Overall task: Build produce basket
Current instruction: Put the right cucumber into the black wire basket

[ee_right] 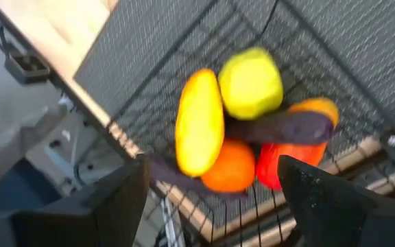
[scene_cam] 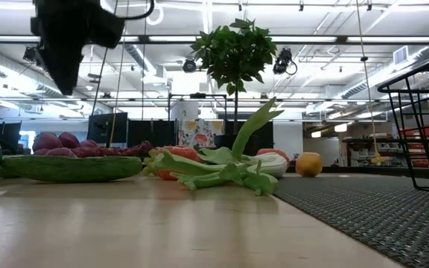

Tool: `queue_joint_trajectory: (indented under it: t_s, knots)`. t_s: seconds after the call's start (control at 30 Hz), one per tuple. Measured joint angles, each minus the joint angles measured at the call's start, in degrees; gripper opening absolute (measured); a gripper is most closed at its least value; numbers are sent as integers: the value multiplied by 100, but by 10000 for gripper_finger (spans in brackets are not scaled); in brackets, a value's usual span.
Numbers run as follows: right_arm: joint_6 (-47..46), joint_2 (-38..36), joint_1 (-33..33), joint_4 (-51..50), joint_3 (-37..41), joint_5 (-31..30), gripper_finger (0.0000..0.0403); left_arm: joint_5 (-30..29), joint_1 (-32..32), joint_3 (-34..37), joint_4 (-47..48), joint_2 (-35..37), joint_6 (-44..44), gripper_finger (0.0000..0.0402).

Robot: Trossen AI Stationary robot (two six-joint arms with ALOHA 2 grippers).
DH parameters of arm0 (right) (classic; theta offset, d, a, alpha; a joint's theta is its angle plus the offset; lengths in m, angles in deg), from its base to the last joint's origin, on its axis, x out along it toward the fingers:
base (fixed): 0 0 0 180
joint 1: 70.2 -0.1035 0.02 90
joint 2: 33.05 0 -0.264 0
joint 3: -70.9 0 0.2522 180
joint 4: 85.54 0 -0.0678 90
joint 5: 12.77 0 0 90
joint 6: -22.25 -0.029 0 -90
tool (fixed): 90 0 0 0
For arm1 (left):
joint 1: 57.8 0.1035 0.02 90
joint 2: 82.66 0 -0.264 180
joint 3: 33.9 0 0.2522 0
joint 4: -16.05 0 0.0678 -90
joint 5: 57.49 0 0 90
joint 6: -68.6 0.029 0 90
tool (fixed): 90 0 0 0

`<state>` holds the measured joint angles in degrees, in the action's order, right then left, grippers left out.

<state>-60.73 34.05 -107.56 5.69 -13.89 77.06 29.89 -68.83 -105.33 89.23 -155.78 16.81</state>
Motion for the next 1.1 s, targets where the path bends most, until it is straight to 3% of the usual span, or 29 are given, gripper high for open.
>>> queue_joint_trajectory:
  t_s: [0.17, 0.37, 0.73, 0.9, 1.1]
  knots:
    - [49, 66, 0, -2, 0, -465, 323, 53, -244, 207, -558, 36, -586, 172]
    - [61, 100, 2, 76, 0, -801, 323, -316, -409, 211, -577, -390, -163, 196]
    - [59, 153, 2, 870, 0, -1336, 309, 56, -16, 751, -1456, -1173, 419, 250]
    - [-285, 152, 2, 915, 0, -1998, 297, 367, 105, 1048, -2012, -1399, 295, 245]
    - [-404, 152, 4, 1269, 0, -2617, 288, 214, 101, 1060, -1996, -1453, 291, 219]
